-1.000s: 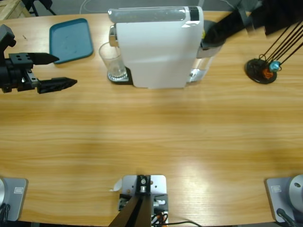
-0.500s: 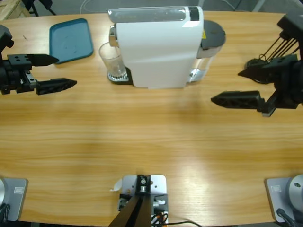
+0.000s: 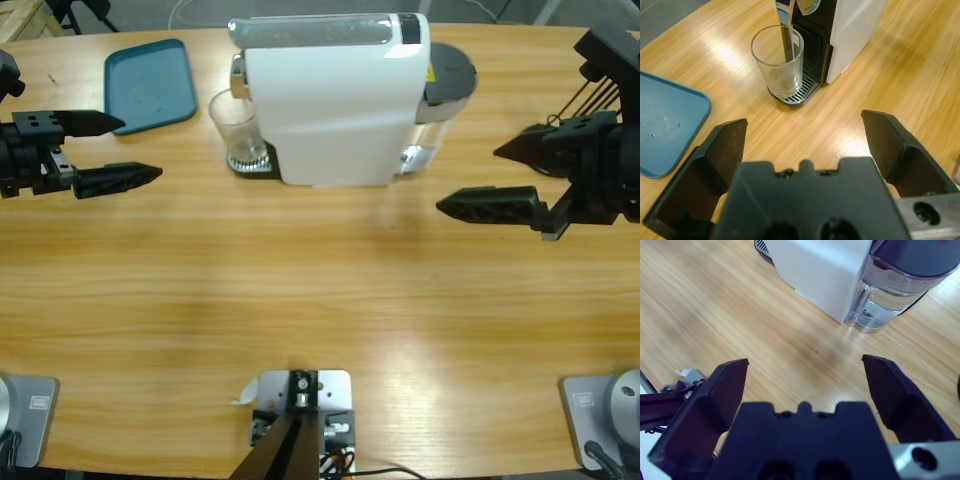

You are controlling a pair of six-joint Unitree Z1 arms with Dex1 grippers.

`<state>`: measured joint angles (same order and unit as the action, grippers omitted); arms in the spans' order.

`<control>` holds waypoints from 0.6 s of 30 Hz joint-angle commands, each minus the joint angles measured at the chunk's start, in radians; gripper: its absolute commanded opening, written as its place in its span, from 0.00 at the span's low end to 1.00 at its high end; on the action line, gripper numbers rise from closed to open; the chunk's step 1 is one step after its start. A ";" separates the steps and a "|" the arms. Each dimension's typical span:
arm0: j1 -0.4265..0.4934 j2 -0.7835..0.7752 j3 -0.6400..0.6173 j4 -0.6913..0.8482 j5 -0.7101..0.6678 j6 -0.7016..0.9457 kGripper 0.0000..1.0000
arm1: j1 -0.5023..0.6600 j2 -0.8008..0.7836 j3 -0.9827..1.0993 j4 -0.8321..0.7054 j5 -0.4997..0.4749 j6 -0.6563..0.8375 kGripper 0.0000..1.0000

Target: Pour coffee

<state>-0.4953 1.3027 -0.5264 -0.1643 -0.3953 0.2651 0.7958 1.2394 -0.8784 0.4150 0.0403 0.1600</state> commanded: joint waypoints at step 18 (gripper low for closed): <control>-0.008 -0.019 -0.018 -0.004 -0.013 -0.018 1.00 | 0.006 0.051 -0.035 0.020 -0.007 0.006 1.00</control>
<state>-0.4953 1.3027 -0.5550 -0.1643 -0.3953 0.2628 0.7958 1.2588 -0.9024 0.4179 0.0402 0.1600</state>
